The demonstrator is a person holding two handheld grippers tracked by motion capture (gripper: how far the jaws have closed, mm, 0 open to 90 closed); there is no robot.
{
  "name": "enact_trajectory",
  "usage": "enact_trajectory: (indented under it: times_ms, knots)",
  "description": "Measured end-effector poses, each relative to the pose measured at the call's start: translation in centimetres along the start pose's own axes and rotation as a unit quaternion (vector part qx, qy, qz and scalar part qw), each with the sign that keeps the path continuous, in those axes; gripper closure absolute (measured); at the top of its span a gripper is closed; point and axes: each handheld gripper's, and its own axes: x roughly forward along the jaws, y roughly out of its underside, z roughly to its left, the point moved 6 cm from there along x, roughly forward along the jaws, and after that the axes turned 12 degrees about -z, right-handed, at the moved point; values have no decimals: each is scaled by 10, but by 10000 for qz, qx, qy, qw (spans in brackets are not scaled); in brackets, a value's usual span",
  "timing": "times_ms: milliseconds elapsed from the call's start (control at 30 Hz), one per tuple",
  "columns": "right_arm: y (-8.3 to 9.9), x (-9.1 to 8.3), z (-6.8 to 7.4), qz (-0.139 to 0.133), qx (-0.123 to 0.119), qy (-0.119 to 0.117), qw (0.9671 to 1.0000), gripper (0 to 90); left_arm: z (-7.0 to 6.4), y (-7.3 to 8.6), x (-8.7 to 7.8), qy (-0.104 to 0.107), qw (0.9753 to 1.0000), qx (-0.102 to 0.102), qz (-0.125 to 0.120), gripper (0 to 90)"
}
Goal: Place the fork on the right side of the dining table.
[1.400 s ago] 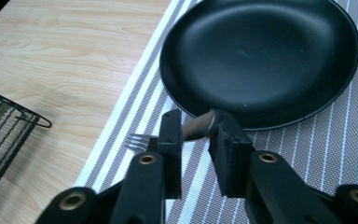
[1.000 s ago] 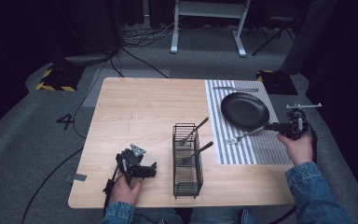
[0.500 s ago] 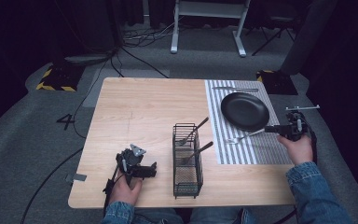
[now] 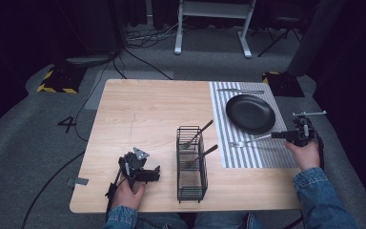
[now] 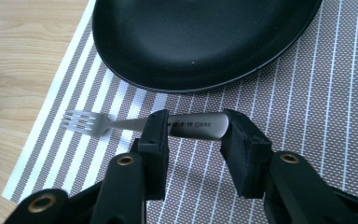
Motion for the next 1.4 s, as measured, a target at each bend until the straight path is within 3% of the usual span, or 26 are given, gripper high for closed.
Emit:
enact_trajectory:
  times_ms: [400,1400]
  knots:
    - [8,9,-12,160,137,51,9998,589,0,0,0,0,10000,-3,0,2]
    - [21,16,-24,369,314,61,9988,571,0,0,0,0,10000,-4,1,2]
